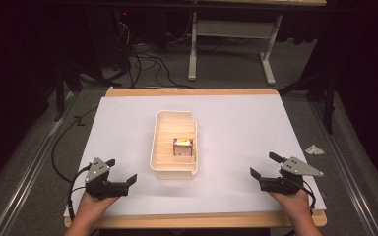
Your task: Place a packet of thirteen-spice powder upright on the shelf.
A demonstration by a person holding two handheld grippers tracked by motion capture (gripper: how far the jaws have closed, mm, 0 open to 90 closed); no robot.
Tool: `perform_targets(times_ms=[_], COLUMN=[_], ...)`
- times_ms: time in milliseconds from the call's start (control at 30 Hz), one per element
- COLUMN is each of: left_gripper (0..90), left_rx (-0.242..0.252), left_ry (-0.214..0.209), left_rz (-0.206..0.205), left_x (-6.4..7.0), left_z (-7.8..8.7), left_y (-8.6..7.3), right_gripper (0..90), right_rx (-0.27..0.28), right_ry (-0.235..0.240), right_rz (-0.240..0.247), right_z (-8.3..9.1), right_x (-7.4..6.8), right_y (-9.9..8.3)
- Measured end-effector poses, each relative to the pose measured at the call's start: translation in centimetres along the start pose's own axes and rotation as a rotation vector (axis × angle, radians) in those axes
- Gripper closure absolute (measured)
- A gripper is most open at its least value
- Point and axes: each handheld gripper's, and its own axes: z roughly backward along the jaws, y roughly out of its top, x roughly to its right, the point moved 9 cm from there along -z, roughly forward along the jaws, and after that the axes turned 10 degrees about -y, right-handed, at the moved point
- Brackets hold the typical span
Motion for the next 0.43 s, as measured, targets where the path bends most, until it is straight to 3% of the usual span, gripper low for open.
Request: perform_targets(times_ms=[133,433], left_gripper=[1.3,1.3], left_rx=[0.005,0.016], left_ry=[-0.003,-0.006], left_rz=[0.0,0.006], left_x=[0.06,0.02], left_z=[0.17,0.31], left_y=[0.15,0.48], right_gripper=[8.4,9.0], right_rx=[0.002,-0.003], right_ry=[-0.017,-0.023], right_rz=[-0.032,-0.051], right_z=[0.02,0.1], right_x=[0.65,0.95], right_y=[-0.07,-0.27])
